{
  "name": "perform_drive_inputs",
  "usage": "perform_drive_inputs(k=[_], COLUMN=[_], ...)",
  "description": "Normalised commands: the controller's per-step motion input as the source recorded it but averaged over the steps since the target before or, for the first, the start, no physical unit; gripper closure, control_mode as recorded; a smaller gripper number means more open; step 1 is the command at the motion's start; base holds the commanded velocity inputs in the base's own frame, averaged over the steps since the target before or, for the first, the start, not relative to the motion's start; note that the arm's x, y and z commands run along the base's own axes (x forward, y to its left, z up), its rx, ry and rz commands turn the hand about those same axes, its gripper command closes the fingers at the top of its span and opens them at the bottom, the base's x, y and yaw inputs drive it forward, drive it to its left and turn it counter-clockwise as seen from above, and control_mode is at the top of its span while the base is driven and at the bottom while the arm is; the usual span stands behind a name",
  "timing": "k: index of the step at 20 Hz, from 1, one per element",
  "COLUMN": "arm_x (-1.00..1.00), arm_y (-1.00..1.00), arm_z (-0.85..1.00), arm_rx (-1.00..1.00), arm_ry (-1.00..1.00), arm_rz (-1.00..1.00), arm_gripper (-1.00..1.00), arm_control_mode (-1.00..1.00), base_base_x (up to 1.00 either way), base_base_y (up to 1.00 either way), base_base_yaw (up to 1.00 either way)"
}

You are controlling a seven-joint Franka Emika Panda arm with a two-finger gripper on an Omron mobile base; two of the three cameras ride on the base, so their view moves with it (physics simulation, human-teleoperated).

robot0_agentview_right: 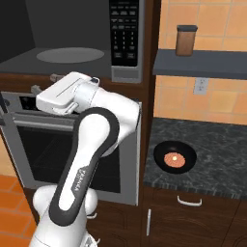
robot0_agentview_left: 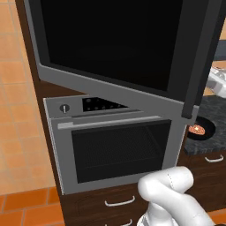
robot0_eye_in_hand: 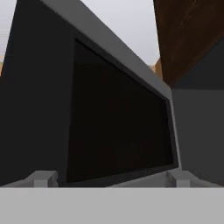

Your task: Open the microwave, place the bowl with waffle inside the microwave, then close the microwave door and turn it on.

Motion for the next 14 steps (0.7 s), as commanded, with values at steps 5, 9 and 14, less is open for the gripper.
perform_drive_inputs(k=[5, 9, 14], arm_x=[0.0, -0.04, -0.56], arm_y=[0.65, 0.83, 0.5], arm_z=[0.0, 0.0, 0.0], arm_rx=[0.0, 0.0, 0.0], arm_ry=[0.0, 0.0, -0.04], arm_rz=[0.14, 0.08, 0.1], arm_gripper=[-1.0, -1.0, -1.0], arm_control_mode=[-1.0, -1.0, -1.0], base_base_x=[0.0, 0.0, 0.0], base_base_y=[0.0, 0.0, 0.0], base_base_yaw=[0.0, 0.0, 0.0])
